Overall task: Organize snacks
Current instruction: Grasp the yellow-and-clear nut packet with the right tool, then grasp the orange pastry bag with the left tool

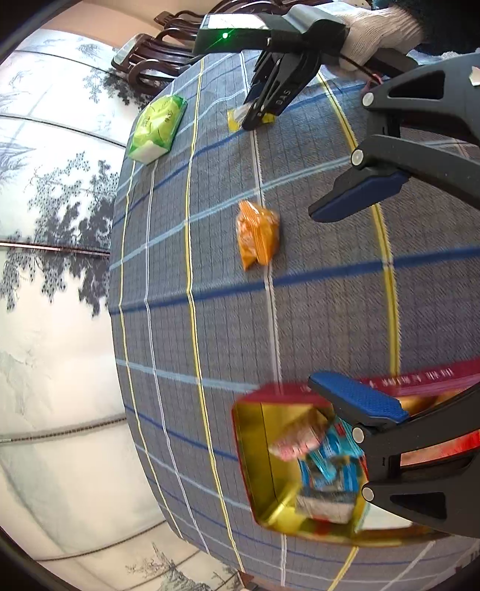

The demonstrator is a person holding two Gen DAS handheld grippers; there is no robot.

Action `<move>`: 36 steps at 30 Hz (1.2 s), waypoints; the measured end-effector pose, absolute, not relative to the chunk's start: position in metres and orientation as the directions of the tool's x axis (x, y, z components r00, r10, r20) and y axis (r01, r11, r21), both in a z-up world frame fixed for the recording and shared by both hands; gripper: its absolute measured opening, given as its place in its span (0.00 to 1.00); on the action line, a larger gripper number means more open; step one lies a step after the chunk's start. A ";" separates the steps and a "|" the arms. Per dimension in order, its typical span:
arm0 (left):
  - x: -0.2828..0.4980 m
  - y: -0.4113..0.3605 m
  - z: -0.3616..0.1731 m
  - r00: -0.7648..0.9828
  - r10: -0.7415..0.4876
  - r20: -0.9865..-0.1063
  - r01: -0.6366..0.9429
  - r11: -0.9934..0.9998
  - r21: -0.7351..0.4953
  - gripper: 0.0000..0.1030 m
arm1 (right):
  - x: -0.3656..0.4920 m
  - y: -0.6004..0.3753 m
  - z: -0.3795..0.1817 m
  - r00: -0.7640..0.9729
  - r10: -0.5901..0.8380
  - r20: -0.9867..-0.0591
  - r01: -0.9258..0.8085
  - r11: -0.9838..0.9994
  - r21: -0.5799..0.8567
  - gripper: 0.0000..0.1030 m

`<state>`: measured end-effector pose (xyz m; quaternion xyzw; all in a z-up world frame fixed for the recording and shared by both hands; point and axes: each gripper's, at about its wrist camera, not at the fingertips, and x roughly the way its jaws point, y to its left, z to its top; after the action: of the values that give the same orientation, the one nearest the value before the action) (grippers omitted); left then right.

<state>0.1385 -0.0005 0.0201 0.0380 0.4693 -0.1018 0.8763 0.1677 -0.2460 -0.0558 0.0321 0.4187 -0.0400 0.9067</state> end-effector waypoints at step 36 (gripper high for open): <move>0.203 -0.063 -0.034 0.472 -0.165 -0.866 0.264 0.964 -0.040 0.54 | 0.158 -0.283 -0.057 0.645 -0.082 -0.760 0.156 0.987 0.025 0.28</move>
<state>0.2031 -0.0633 -0.0341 0.0496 0.4985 -0.1253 0.8564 0.1579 -0.2831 -0.0570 0.0440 0.4162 -0.0657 0.9058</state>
